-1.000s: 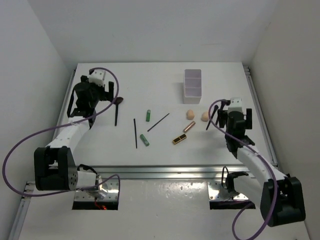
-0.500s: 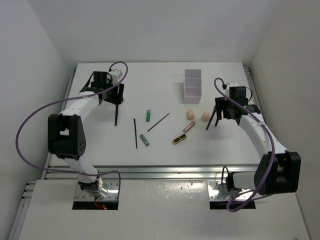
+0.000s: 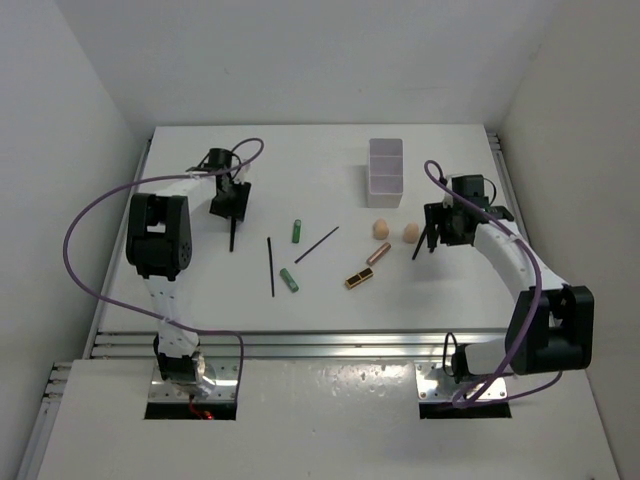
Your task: Organize the makeup
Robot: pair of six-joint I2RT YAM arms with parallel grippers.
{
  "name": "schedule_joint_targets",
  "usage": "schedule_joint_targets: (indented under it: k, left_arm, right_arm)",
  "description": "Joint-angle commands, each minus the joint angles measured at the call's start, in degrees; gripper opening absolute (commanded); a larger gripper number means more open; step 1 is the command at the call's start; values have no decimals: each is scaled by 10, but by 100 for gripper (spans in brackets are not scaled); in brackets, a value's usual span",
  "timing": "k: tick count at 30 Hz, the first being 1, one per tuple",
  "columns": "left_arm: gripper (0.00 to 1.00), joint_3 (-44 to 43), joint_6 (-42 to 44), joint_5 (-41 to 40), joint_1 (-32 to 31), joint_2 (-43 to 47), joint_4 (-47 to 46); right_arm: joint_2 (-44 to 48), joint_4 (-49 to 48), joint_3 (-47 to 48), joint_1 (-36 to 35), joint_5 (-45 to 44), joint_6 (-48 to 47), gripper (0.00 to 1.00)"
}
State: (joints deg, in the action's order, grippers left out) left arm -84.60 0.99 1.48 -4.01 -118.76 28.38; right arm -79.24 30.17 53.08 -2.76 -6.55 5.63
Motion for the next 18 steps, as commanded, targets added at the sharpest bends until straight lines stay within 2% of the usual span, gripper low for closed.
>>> schedule_joint_targets:
  k: [1, 3, 5, 6, 8, 12, 18]
  left_arm:
    - [55, -22, -37, 2, -5, -8, 18]
    - [55, -16, -45, -9, -5, -17, 27]
    - [49, -9, -52, -15, -5, -24, 33]
    - [40, -1, -52, -15, -5, -24, 33]
    - [30, -1, -52, -15, 1, -30, 33]
    - [0, -1, -57, -9, 1, -42, 38]
    - [0, -47, -40, -2, 6, -9, 38]
  right_arm:
    - [-3, 2, 7, 0, 7, 11, 76]
    - [-6, 3, 11, 1, 9, 11, 76]
    - [-3, 6, 12, 0, 4, 7, 76]
    - [-3, 7, 13, 0, 3, 8, 76]
    - [0, 8, 13, -1, -6, 3, 76]
    - [8, 7, 14, 1, -23, -2, 76]
    - [14, 3, 12, 0, -15, 3, 76]
